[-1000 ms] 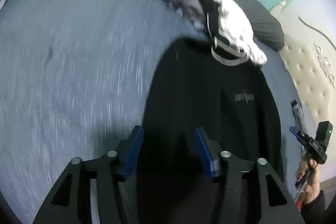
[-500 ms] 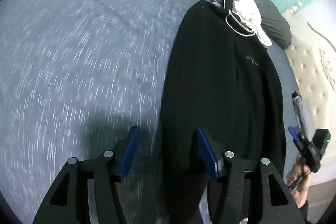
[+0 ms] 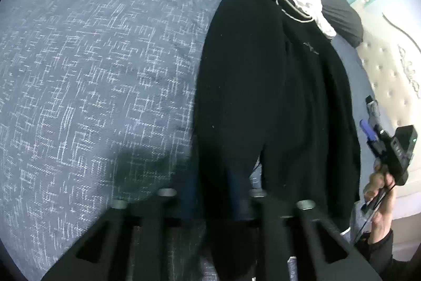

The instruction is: Fold clothes

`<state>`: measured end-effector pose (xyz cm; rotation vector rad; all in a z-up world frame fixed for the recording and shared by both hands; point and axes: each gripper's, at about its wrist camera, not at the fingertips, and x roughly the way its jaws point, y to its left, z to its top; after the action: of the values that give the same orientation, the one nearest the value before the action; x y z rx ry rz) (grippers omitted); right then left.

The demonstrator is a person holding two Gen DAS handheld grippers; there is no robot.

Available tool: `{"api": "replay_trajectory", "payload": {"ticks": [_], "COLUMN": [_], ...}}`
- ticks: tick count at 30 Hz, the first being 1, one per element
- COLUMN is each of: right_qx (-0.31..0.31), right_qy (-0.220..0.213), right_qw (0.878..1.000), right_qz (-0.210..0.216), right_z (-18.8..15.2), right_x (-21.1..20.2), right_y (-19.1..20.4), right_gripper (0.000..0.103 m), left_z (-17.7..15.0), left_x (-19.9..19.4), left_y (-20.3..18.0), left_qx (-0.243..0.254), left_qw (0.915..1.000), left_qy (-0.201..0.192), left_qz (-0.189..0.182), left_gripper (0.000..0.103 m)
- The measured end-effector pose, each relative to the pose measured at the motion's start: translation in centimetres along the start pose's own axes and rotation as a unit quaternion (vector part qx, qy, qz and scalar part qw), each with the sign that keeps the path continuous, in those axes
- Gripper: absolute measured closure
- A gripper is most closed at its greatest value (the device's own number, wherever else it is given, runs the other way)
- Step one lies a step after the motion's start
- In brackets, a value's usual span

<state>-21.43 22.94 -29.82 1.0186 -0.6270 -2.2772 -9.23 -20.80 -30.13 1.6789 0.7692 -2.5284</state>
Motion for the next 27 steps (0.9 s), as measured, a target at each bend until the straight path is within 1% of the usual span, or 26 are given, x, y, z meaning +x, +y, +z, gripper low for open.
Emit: {"api": "replay_trajectory", "payload": {"ticks": [1, 3, 5, 7, 10, 12, 14, 15, 17, 18, 19, 21, 24, 27], "right_qx": [0.002, 0.004, 0.005, 0.007, 0.007, 0.006, 0.007, 0.007, 0.009, 0.01, 0.011, 0.009, 0.002, 0.002], "right_qy": [-0.003, -0.002, 0.001, 0.001, -0.002, -0.004, -0.003, -0.002, -0.001, 0.001, 0.002, 0.004, 0.005, 0.005], "right_qw": [1.0, 1.0, 1.0, 1.0, 1.0, 1.0, 1.0, 1.0, 1.0, 1.0, 1.0, 1.0, 1.0, 1.0], "right_qz": [0.002, 0.005, 0.005, 0.007, 0.008, 0.008, 0.007, 0.005, 0.004, 0.005, 0.006, 0.007, 0.007, 0.007], "right_z": [0.1, 0.1, 0.1, 0.2, 0.3, 0.4, 0.3, 0.3, 0.2, 0.2, 0.2, 0.1, 0.0, -0.1], "right_x": [0.0, 0.1, 0.1, 0.1, 0.0, 0.0, 0.0, 0.1, 0.3, 0.3, 0.4, 0.6, 0.7, 0.8], "right_y": [-0.1, -0.3, -0.5, -0.7, -0.8, -0.8, -0.9, -0.9, -1.0, -1.0, -1.0, -0.8, -0.4, -0.3], "right_gripper": [0.062, 0.062, 0.062, 0.062, 0.062, 0.062, 0.062, 0.062, 0.062, 0.062, 0.062, 0.062, 0.062, 0.062], "left_z": [0.1, 0.5, 1.2, 2.3, 3.1, 3.4, 3.4, 3.3, 2.6, 2.2, 1.8, 1.0, -0.5, -1.3], "left_x": [-0.2, -0.8, -2.0, -2.9, -2.8, -2.4, -2.3, -2.4, -2.8, -2.9, -3.0, -3.2, -3.3, -2.7], "left_y": [0.0, 0.1, 0.8, 2.4, 4.5, 5.6, 6.2, 6.5, 7.6, 8.0, 8.4, 8.9, 9.2, 9.3], "left_qx": [0.001, 0.003, 0.002, -0.011, -0.022, -0.027, -0.027, -0.031, -0.049, -0.056, -0.06, -0.064, -0.067, -0.067], "left_qw": [1.0, 1.0, 0.9998, 0.9991, 0.9972, 0.9959, 0.9948, 0.9946, 0.9951, 0.9952, 0.9954, 0.9956, 0.9962, 0.9967], "left_qy": [0.0, -0.004, -0.017, -0.03, -0.023, -0.014, -0.014, -0.017, -0.023, -0.025, -0.025, -0.028, -0.028, -0.018], "left_qz": [-0.001, 0.0, 0.01, 0.028, 0.068, 0.085, 0.097, 0.098, 0.083, 0.076, 0.071, 0.062, 0.049, 0.043], "left_gripper": [0.099, 0.099, 0.1, 0.1, 0.099, 0.096, 0.091, 0.086, 0.079, 0.071, 0.068, 0.066, 0.054, 0.054]}}
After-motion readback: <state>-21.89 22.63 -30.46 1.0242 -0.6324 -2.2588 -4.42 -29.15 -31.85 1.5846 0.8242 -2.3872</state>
